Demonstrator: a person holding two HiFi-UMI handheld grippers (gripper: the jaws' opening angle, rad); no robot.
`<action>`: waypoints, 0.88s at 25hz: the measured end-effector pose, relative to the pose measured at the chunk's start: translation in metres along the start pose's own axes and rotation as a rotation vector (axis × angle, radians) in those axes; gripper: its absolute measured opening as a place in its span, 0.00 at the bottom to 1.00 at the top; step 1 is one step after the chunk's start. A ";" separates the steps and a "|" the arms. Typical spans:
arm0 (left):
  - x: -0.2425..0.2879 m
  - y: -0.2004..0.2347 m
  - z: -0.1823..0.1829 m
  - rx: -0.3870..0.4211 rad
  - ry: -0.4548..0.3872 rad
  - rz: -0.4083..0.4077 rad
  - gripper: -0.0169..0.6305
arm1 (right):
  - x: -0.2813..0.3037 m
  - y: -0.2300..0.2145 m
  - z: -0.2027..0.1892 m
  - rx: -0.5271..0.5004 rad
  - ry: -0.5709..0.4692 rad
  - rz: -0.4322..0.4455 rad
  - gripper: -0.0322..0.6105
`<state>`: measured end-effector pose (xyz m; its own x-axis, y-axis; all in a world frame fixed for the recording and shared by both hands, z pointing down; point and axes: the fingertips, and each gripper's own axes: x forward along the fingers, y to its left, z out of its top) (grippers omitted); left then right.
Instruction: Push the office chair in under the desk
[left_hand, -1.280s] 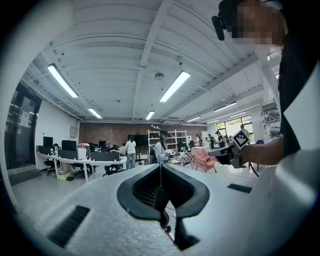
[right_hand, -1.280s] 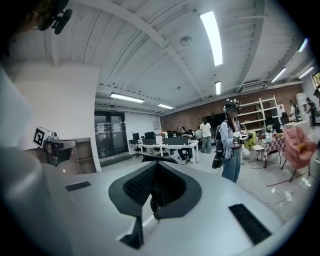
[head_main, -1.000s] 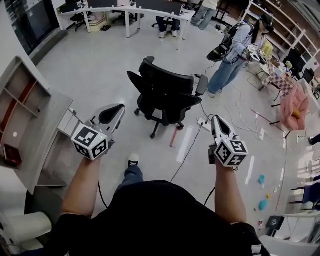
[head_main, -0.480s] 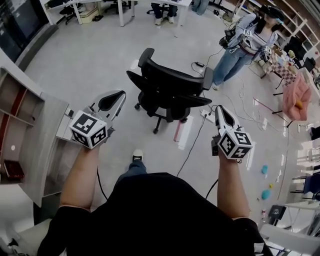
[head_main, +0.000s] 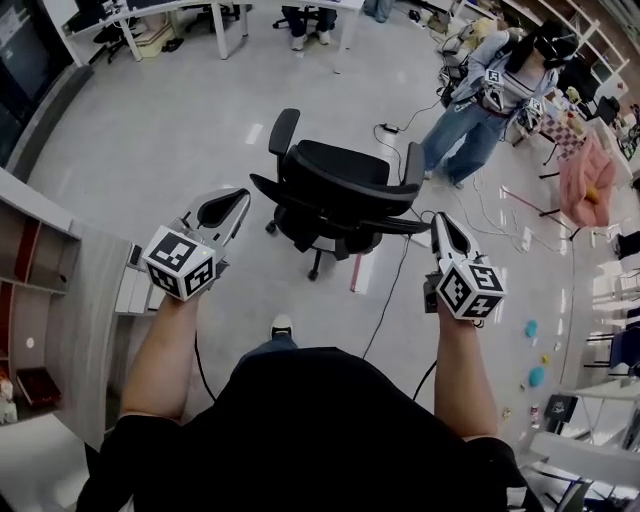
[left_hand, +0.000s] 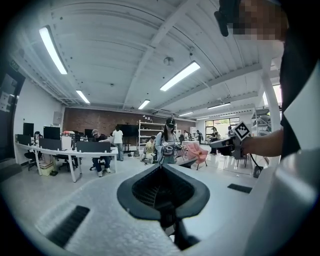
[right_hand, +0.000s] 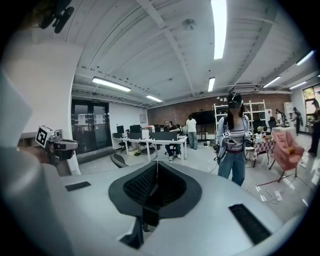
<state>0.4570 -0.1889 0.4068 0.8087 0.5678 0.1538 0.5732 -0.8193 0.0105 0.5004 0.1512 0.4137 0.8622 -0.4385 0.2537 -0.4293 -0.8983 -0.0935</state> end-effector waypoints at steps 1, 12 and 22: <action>0.003 0.007 -0.001 0.000 0.003 -0.008 0.06 | 0.003 0.001 0.001 0.001 0.000 -0.011 0.07; 0.039 0.074 0.000 -0.006 0.008 -0.103 0.06 | 0.043 0.006 0.022 0.019 -0.013 -0.123 0.07; 0.057 0.089 0.001 -0.001 0.001 -0.166 0.06 | 0.051 0.003 0.027 0.029 -0.026 -0.186 0.07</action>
<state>0.5542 -0.2300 0.4154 0.7026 0.6954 0.1511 0.6989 -0.7142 0.0372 0.5502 0.1256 0.3999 0.9330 -0.2648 0.2439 -0.2541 -0.9643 -0.0747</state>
